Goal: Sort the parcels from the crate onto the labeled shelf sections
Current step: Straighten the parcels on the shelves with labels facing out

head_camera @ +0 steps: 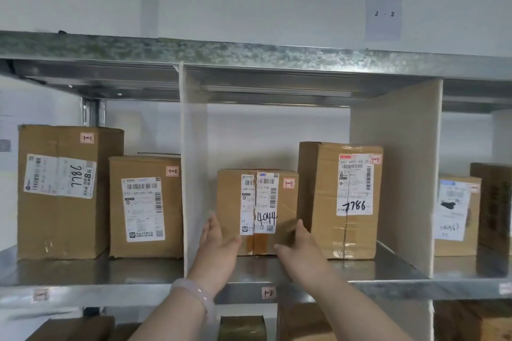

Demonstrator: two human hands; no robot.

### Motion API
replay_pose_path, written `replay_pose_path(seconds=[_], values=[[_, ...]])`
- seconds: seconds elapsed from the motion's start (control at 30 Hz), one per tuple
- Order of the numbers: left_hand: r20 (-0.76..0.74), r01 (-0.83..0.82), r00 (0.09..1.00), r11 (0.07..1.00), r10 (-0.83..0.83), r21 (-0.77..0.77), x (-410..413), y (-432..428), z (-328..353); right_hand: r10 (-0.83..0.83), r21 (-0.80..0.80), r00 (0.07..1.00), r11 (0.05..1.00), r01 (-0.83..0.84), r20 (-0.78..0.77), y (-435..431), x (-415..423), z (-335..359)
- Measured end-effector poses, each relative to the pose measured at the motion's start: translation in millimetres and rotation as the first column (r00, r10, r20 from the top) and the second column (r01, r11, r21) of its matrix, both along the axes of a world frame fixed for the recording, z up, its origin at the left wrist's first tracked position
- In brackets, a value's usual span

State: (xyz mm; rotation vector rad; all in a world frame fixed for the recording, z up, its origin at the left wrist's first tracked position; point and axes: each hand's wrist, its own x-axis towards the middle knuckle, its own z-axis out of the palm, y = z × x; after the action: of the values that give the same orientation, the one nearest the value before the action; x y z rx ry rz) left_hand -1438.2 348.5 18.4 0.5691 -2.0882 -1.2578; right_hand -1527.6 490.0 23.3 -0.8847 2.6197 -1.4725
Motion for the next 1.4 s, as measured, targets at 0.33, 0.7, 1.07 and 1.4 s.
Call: replay_pose_path(seconds=[0.33,0.7,1.07,1.4], values=[[0.033,-0.014,0.999,0.999,0.012,0.036,-16,-7,-4,0.066,-0.027,0.998,0.997,-0.067,-0.01,-4,-12,1],[-0.106,0.149,0.979,0.967,-0.174,-0.204,-7,55,9,-0.016,-0.197,0.994,0.98,-0.006,-0.11,42,19,4],[-0.068,0.458,0.878,0.873,-0.474,-0.167,-52,174,12,-0.251,-0.204,0.96,0.953,0.223,-0.127,177,3,4],[-0.04,0.533,0.838,0.832,-0.545,-0.154,-156,311,-2,-0.254,-0.149,0.965,0.959,0.242,-0.07,310,-106,-8]])
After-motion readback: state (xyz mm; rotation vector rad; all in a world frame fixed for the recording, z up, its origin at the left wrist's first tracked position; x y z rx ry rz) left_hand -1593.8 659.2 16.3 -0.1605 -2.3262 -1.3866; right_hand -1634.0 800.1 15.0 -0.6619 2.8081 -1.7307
